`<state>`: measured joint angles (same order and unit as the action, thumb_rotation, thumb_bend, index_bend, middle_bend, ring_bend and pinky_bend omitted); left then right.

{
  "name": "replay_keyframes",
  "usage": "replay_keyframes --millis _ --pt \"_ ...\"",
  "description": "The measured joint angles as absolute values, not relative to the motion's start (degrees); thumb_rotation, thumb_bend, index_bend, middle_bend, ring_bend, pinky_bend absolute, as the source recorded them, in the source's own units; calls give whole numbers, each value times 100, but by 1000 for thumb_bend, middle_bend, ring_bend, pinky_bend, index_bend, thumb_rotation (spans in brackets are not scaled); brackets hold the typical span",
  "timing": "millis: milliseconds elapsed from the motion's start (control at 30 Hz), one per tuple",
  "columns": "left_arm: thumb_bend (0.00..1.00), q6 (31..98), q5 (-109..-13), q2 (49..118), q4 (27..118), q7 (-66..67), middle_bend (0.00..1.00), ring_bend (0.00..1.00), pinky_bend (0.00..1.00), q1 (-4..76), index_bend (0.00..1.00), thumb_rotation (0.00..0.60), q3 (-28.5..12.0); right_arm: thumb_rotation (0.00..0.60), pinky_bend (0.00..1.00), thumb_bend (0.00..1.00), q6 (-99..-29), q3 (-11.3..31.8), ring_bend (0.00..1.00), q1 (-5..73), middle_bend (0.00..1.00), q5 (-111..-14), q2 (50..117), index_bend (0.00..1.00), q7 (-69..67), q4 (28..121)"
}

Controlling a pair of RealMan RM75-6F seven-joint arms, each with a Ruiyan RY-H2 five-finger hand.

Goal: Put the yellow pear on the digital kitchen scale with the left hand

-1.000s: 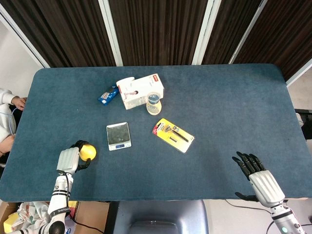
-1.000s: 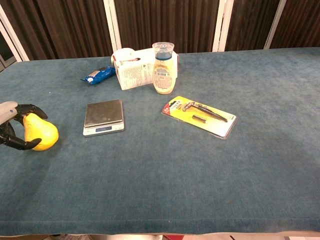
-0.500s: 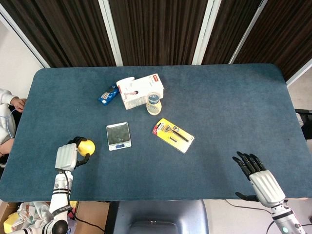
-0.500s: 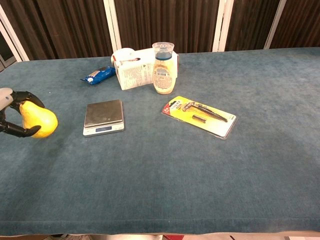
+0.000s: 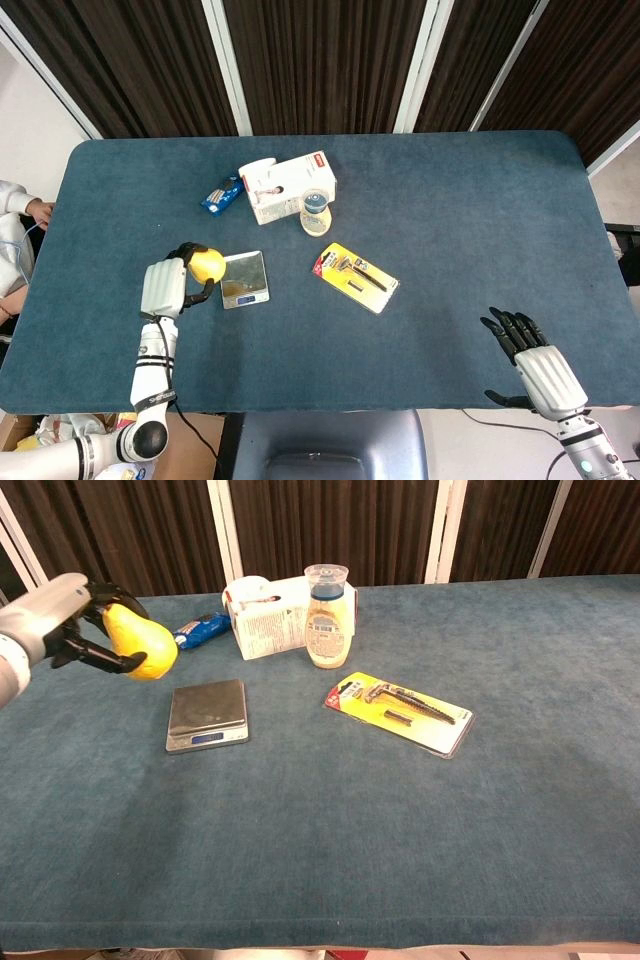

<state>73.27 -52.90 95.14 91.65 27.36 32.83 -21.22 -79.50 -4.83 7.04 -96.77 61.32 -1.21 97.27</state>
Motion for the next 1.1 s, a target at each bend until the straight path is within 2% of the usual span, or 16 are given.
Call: replay_keyframes --millis 333,700,1033,1100 --pt "408 7090 -4699 10246 8226 3318 697 832 888 3875 591 600 -2202 600 0 161 -8045 -479 0 679 0 -9686 6021 0 -385 9692" --pt "395 7020 -4433 10622 7635 3356 650 826 868 4069 527 600 -2226 600 0 161 -8151 -486 0 636 0 -9728 5964 0 -540 9642" --pt "379 6971 -4469 10724 7541 3341 527 649 705 4142 387 600 -2167 600 0 161 -8105 -488 0 664 0 -9748 5959 0 -523 9653" --pt "372 6968 -4488 10718 7569 3291 523 643 700 4141 380 600 -2175 600 0 162 -8101 -489 0 664 0 -9747 5958 0 -521 9655"
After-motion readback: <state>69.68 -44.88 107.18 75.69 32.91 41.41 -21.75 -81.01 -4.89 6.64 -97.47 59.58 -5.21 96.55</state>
